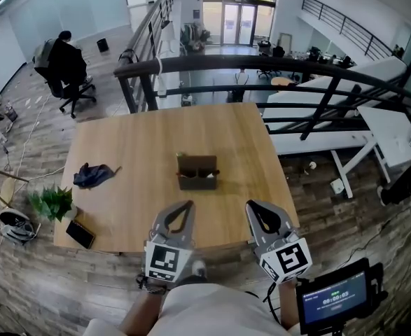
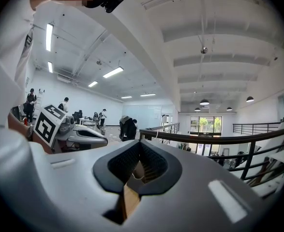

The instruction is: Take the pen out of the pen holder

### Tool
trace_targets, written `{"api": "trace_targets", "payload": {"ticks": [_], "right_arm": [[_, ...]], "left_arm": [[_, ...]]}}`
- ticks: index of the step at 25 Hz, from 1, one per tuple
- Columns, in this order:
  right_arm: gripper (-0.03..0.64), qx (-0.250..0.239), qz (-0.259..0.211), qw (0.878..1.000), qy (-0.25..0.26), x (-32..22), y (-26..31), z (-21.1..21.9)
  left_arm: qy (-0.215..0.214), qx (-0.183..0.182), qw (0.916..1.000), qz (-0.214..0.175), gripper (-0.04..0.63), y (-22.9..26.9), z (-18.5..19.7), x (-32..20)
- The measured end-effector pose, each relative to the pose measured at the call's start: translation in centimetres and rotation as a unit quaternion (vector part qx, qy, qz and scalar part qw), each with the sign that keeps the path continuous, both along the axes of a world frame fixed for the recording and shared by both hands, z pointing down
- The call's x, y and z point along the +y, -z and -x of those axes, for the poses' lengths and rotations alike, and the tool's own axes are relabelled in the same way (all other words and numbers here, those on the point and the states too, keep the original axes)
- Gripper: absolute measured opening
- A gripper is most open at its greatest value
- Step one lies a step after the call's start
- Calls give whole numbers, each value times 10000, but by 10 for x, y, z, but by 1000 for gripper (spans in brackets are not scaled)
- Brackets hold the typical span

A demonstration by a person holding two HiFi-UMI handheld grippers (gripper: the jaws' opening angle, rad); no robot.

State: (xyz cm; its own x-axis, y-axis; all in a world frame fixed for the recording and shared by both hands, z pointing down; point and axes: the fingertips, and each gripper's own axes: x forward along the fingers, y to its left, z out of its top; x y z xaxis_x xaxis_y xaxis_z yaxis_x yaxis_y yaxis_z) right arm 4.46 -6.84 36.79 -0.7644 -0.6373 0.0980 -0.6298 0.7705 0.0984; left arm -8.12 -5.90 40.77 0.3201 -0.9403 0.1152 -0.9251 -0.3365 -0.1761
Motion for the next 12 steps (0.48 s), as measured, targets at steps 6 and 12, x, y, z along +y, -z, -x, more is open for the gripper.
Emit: {"api": "trace_targets", "payload": {"ticks": [6,12], "right_arm": [[3,129,123,9998,36,-31,-16,28],[3,214,252,9995,5,-40,-25,38]], "left_arm": [[-78,24,9999,124,0,-13,22,-34],[-172,20,9996,200,0,-17,28,-45]]}}
